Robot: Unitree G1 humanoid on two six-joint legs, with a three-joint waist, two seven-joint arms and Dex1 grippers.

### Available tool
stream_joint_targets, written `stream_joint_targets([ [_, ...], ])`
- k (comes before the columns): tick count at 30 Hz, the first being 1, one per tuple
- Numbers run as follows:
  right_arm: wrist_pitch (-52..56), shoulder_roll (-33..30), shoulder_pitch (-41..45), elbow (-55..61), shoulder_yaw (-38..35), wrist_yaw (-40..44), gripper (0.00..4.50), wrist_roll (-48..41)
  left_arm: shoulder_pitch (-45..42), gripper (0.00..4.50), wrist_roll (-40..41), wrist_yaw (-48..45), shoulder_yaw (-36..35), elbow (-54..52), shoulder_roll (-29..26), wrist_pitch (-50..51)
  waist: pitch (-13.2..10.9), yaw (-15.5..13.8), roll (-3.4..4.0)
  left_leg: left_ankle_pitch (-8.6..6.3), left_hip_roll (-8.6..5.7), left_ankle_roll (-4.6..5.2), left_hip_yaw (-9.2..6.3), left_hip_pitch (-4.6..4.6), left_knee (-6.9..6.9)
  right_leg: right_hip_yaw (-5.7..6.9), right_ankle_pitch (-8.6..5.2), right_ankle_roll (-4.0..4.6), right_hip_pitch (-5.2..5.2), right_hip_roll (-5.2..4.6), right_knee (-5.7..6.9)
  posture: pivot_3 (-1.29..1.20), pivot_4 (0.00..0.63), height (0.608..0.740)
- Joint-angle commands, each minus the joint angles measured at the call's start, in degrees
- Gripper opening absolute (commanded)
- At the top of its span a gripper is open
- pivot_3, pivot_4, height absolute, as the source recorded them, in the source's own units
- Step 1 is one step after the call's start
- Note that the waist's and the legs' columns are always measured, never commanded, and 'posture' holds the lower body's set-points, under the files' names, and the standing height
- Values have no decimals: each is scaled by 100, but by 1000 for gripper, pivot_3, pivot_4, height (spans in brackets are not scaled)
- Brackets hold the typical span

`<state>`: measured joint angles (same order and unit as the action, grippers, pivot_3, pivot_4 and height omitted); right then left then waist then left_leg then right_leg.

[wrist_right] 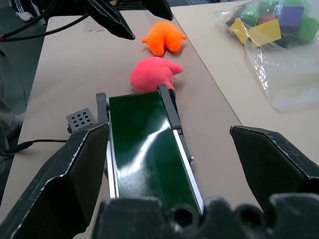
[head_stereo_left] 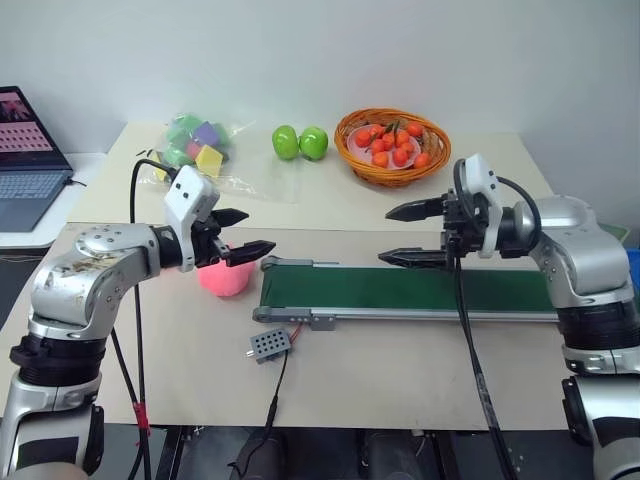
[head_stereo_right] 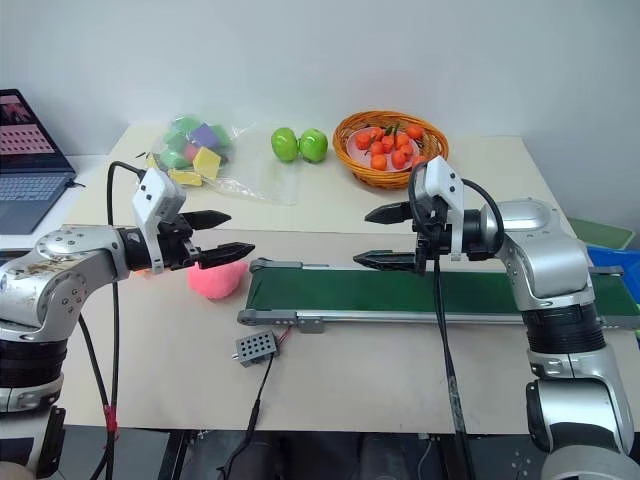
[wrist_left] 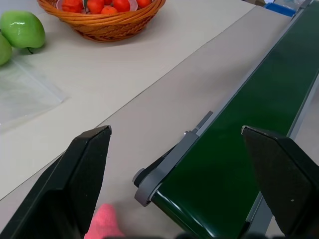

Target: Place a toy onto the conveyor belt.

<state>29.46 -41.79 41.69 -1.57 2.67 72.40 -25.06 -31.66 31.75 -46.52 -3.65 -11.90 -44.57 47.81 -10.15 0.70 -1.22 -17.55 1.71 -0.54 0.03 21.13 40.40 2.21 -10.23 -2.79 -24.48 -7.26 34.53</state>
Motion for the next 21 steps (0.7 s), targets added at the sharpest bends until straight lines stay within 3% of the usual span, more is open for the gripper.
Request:
stream_joint_targets([
  [1, 26, -96, 9, 241, -219, -46, 4500, -118, -81, 4487, 132, -74, -203, -96, -31, -30, 0, 0, 0, 0, 0, 0, 0, 0, 0, 0, 0, 0, 0, 0, 0, 0, 150, 738],
  [17, -28, -90, 13, 151, -168, -73, 4500, -114, 125, 4487, 72, -101, -392, -162, -135, -358, 0, 1, 0, 0, 0, 0, 0, 0, 0, 0, 0, 0, 0, 0, 0, 0, 150, 738],
  [21, -97, -79, 121, 8, -130, -10, 4500, -69, 333, 4487, 279, -51, -766, -229, -173, -247, 0, 13, 0, 0, 0, 0, 0, -1, 0, 0, 0, 0, 0, 0, 0, 0, 150, 738],
])
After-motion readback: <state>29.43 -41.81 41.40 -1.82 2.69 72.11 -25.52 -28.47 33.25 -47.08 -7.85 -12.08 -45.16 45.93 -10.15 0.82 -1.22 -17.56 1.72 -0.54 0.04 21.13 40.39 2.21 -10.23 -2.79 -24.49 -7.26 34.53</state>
